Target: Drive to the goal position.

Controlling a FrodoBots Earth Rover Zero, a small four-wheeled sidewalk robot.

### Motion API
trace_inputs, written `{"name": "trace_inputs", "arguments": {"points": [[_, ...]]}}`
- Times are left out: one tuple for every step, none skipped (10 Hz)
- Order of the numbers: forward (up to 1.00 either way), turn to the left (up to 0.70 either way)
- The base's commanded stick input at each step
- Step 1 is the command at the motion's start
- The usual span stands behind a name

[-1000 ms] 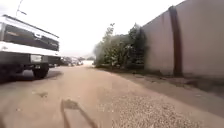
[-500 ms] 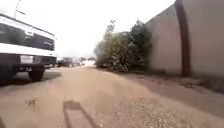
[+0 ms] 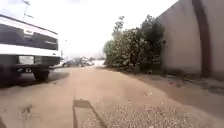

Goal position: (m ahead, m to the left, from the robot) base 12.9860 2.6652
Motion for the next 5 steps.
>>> {"name": "trace_inputs", "arguments": {"points": [[0.70,0.00],[0.70,0.00],[0.70,0.03],[0.70,0.13],[0.70,0.13]]}}
